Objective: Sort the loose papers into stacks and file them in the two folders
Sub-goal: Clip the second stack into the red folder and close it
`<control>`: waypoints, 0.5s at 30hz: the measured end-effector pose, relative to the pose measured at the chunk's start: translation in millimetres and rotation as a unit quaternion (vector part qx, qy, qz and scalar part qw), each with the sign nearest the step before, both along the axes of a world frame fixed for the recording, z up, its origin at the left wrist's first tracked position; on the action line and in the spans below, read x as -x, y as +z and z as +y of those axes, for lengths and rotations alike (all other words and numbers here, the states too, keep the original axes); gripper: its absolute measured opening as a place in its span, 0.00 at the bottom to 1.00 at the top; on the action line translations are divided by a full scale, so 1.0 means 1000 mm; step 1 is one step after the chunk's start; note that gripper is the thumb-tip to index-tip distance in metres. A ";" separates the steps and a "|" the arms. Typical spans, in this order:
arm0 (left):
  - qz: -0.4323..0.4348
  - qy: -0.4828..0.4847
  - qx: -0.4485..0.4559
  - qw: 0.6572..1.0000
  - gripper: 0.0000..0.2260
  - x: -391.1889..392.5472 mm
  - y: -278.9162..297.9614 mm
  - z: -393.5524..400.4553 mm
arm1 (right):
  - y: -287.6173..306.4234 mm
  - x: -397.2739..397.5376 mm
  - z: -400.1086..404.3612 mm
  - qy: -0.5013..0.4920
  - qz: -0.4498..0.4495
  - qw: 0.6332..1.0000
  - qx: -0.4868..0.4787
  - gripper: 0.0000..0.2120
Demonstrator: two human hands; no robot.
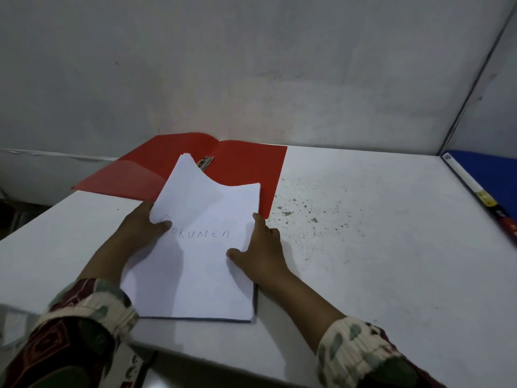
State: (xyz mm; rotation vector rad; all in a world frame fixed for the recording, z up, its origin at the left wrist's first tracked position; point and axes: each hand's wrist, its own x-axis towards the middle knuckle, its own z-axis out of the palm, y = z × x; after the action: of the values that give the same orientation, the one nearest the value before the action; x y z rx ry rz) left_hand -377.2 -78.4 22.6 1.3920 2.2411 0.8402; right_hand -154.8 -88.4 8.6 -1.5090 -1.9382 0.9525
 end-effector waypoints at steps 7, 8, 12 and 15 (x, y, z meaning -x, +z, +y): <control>-0.137 -0.039 -0.078 0.987 0.14 -0.037 -0.002 -0.026 | 0.004 -0.037 0.010 -0.084 0.151 0.983 0.055 0.34; -0.150 -0.037 -0.084 0.984 0.14 -0.042 -0.003 -0.027 | 0.004 -0.041 0.013 -0.096 0.165 0.980 0.061 0.33; -0.194 -0.044 -0.100 0.975 0.15 -0.070 0.002 -0.023 | 0.005 -0.061 0.024 -0.129 0.250 0.952 0.125 0.33; -0.205 -0.063 -0.099 0.972 0.16 -0.092 0.006 -0.011 | 0.011 -0.083 0.028 -0.138 0.301 0.933 0.145 0.20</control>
State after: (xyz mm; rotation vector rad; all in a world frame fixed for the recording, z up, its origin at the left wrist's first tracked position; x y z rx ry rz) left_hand -285.5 -89.9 28.3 1.2859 1.7777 1.2077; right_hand -71.5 -60.2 19.8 -1.3717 -1.1594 1.4100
